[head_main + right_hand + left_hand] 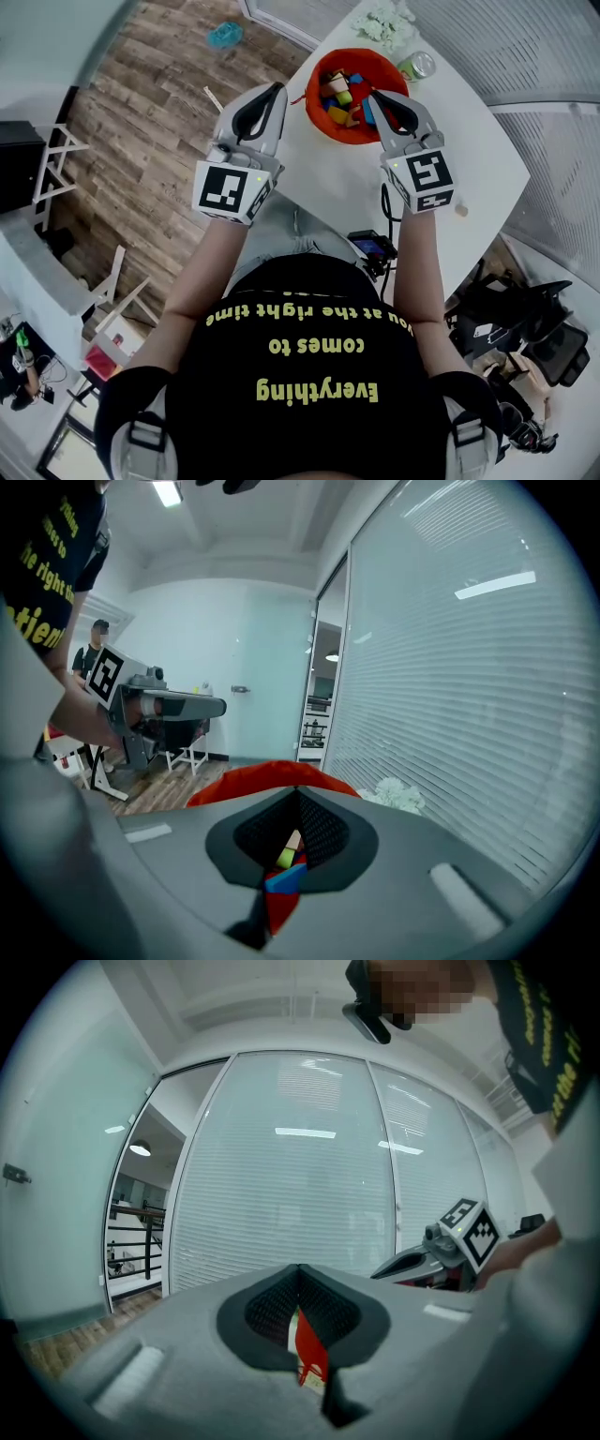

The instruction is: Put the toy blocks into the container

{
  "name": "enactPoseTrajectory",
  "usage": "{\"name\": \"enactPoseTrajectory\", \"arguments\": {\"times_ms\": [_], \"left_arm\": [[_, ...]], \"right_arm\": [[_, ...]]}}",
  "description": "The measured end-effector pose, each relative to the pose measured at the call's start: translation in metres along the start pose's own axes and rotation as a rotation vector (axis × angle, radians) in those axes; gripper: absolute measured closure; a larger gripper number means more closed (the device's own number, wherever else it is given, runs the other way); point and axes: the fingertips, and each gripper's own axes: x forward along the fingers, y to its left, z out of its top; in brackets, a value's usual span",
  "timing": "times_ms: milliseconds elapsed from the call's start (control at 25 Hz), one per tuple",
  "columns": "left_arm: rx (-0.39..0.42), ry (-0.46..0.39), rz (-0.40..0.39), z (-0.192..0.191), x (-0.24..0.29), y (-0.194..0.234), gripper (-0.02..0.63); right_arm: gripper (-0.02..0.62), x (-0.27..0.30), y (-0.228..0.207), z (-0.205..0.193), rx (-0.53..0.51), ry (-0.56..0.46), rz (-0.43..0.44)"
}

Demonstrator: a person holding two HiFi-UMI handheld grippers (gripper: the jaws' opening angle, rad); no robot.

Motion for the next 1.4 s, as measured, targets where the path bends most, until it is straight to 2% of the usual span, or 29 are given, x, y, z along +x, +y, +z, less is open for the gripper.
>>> {"name": "enactPoseTrajectory", "arguments": {"times_ms": [160,600,1000,1400], "left_arm": [[0.012,-0.015,0.0,0.01,-0.004,-0.002,0.609],[0.065,-0.055,-0.013,0.037,-0.002,-0.003,0.609],[0.074,-0.089,-0.052,0.055,0.005,-0.01,0.609],[0.076,-0.098,-0.158,0.062,0.02,-0.043,0.609]], "right_arm": [[0.588,-0.008,-0.006,0.01,0.048,-0.069,-0.025],[0.588,-0.05,-0.03,0.063,0.076,-0.238,-0.112],[0.588,-0.083,-0.042,0.078,0.077,-0.302,-0.191],[0.588,-0.134,-0.055,0.074,0.104,-0.319,-0.31]]}}
